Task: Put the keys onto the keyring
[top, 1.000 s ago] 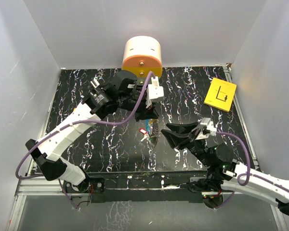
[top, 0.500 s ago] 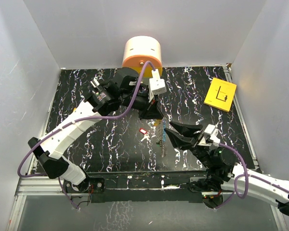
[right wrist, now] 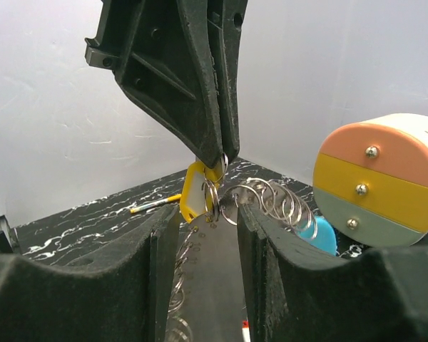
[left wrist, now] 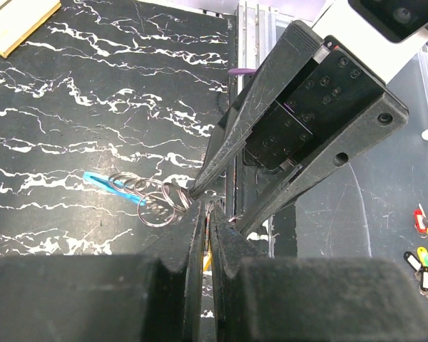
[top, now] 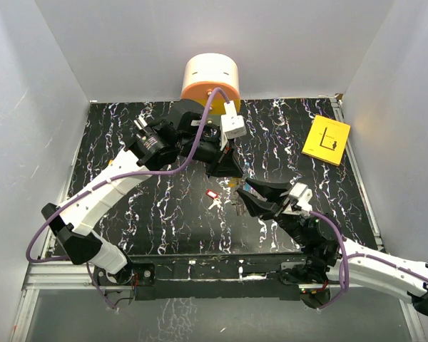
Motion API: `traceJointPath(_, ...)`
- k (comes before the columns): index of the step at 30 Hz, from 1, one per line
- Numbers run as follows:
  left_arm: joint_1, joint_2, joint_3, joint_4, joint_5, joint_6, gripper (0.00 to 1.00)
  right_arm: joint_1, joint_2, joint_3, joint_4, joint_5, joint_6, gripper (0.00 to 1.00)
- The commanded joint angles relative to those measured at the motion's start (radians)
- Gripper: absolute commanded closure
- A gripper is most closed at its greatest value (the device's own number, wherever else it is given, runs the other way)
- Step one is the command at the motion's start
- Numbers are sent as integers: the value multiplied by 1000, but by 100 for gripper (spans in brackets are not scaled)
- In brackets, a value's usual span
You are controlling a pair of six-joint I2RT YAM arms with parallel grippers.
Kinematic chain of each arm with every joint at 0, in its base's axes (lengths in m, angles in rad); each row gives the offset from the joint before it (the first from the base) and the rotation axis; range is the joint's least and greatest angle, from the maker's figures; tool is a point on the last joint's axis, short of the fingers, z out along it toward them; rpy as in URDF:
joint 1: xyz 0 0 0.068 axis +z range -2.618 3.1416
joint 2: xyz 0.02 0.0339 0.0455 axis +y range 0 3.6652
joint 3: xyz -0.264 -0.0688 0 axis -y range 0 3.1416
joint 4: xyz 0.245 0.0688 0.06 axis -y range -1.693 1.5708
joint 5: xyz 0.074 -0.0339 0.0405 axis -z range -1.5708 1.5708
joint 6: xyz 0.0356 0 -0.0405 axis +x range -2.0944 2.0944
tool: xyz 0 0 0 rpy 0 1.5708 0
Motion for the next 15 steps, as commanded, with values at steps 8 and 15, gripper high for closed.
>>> traceJointPath(8,2,-21,-13,37,60,-19,100,0,36,100,101,-10,-64,58)
traceJointPath(15,2,-19,-13,48,67,-33,100,0,71,134,80,-16,-71,85)
